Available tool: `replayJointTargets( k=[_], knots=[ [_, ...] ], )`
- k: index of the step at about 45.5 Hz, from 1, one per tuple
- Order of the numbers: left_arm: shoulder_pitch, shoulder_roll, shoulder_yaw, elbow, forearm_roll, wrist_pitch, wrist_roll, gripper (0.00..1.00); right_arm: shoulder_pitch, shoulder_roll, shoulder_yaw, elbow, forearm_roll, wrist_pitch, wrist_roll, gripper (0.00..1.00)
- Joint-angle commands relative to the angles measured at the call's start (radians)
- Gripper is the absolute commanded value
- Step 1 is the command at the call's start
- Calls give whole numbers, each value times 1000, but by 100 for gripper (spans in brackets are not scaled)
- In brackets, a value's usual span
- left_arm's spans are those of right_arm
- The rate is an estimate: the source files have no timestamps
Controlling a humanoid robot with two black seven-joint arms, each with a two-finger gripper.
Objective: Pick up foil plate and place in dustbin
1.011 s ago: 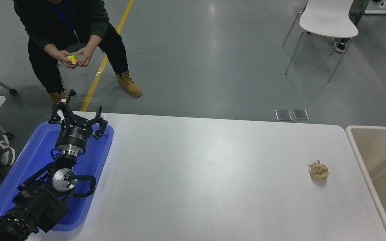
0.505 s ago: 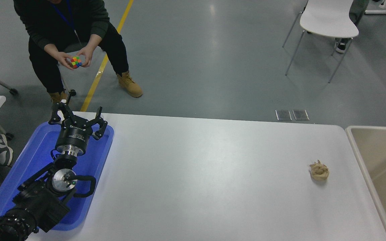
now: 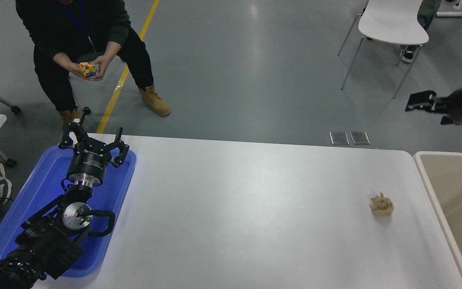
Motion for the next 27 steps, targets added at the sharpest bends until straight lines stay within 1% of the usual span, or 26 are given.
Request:
replayJointTargets(
  k=[1, 10, 15, 18, 24, 25, 27],
  knots=[
    [0, 0, 0, 0, 0, 0, 0, 100, 184, 8, -46, 316, -59, -3, -5, 100],
    [1, 0, 0, 0, 0, 0, 0, 100, 305, 42, -114, 569, -43, -3, -6, 100],
    [1, 1, 0, 0, 0, 0, 0, 100, 374, 80, -137, 631, -23, -1, -5, 100],
    [1, 0, 0, 0, 0, 0, 0, 100, 397, 109, -138, 640, 20, 0, -5, 100],
    [1, 0, 0, 0, 0, 0, 0, 100, 468, 221, -181, 643, 127, 13, -5, 100],
    [1, 0, 0, 0, 0, 0, 0, 100, 492, 273, -201, 643, 167, 16, -5, 100],
    [1, 0, 0, 0, 0, 0, 0, 100, 503, 321, -218, 642, 210, 26, -5, 100]
  ],
)
